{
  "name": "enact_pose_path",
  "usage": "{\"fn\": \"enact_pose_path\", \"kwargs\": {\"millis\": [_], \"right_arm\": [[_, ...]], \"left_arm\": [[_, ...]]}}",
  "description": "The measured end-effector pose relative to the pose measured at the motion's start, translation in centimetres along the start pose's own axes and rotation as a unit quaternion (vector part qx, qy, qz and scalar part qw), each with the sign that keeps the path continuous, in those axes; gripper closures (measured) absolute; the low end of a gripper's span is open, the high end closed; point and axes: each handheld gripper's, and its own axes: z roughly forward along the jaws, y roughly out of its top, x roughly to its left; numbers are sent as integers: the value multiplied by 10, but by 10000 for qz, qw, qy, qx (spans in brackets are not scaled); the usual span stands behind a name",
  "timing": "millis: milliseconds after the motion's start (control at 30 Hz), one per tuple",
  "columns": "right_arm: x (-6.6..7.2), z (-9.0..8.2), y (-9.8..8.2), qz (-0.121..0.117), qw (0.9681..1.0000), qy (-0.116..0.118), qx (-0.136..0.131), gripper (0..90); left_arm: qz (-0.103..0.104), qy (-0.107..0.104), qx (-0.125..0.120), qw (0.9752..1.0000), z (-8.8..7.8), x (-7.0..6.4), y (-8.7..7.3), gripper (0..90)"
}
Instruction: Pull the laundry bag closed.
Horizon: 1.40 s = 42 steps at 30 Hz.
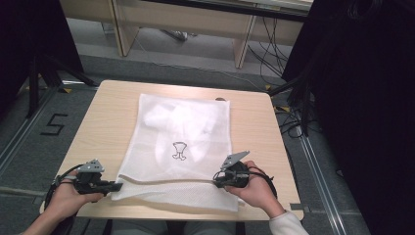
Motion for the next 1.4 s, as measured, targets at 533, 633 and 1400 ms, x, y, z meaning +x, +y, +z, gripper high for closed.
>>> {"fn": "enact_pose_path", "kwargs": {"millis": [533,633,1400], "right_arm": [[-3,-4,-5,124,9999,-30,40,824],[-3,-5,-5,155,9999,-50,47,824],[-8,-11,-18,330,9993,-104,157,824]], "left_arm": [[-6,-40,100,9999,-1,1,1,858],[-19,-47,72,10000,-1,1,1,858],[-52,15,-14,10000,0,1,0,857]]}}
